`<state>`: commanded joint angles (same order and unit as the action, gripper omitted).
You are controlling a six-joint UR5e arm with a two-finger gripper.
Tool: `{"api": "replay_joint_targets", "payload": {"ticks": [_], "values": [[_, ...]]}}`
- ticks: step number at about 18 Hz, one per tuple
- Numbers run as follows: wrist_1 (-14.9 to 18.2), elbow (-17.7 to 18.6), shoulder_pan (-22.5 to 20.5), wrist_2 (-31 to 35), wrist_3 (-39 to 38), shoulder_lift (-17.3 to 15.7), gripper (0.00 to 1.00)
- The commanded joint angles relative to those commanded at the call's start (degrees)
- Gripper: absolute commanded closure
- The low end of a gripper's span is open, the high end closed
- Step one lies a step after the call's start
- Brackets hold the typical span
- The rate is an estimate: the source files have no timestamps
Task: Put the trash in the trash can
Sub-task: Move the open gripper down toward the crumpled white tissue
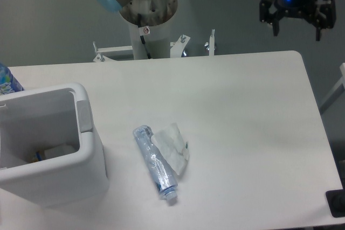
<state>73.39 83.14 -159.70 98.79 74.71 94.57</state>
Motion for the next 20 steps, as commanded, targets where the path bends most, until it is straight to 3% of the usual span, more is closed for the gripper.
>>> {"api": "replay_joint_targets", "payload": {"ticks": [7, 12, 15, 20], "values": [[0.0, 0.52, 0.44, -1.22, 0.09, -0.09, 0.0], [-0.09, 5.87, 0.44, -5.7, -1.05, -1.31, 0.0], [-1.83, 10.27, 0.44, -9.56, -5.17, -2.64, 0.0], [-2.72, 13.61, 2.01, -15.99, -16.95, -1.94, 0.0]]}}
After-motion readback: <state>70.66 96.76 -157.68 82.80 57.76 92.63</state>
